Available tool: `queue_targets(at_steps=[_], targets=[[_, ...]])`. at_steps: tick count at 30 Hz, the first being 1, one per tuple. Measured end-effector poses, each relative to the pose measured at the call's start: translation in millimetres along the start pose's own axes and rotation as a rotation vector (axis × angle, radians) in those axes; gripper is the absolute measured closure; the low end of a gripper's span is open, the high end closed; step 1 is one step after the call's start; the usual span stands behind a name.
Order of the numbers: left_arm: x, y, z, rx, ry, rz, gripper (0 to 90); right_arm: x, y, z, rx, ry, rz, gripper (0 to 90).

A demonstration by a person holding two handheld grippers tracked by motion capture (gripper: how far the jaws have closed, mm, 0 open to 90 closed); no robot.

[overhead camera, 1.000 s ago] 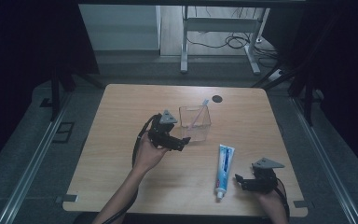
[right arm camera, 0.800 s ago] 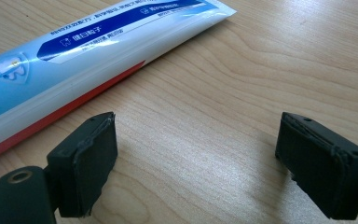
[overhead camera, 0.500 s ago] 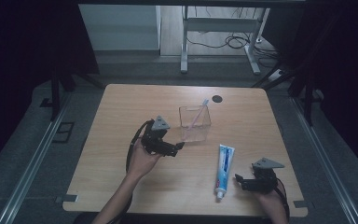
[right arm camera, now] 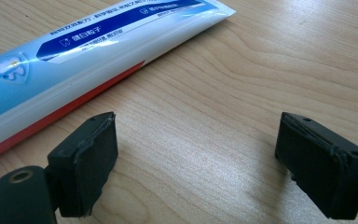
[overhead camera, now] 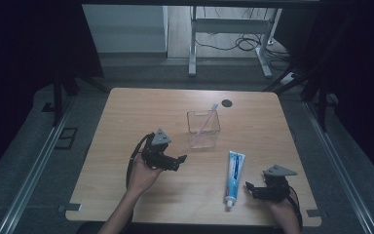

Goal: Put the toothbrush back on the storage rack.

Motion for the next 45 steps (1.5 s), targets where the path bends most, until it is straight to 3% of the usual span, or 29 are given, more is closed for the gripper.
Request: queue_targets(at_steps=[31,45], targets=[[54.7,10.4,7.2,-0.018,-0.016,0.056,4.6,-0.1,-0.1,-0.2,0.006,0.002,-0.006,13.0],[82.5,20.2,2.3,-0.02,-0.07,0.049,4.7,-0.5,0.3,-0.1,0.006,0.005,-0.006,14.0]])
Point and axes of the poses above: each handheld gripper's, and its own axes: z roughly backward along the jaws, x roughly out of its underside, y roughly to its right, the point moved 10 cm from there along -z, roughly forward along the jaws, and after that the axes turned 13 degrees about -z, right-handed, at the moved point
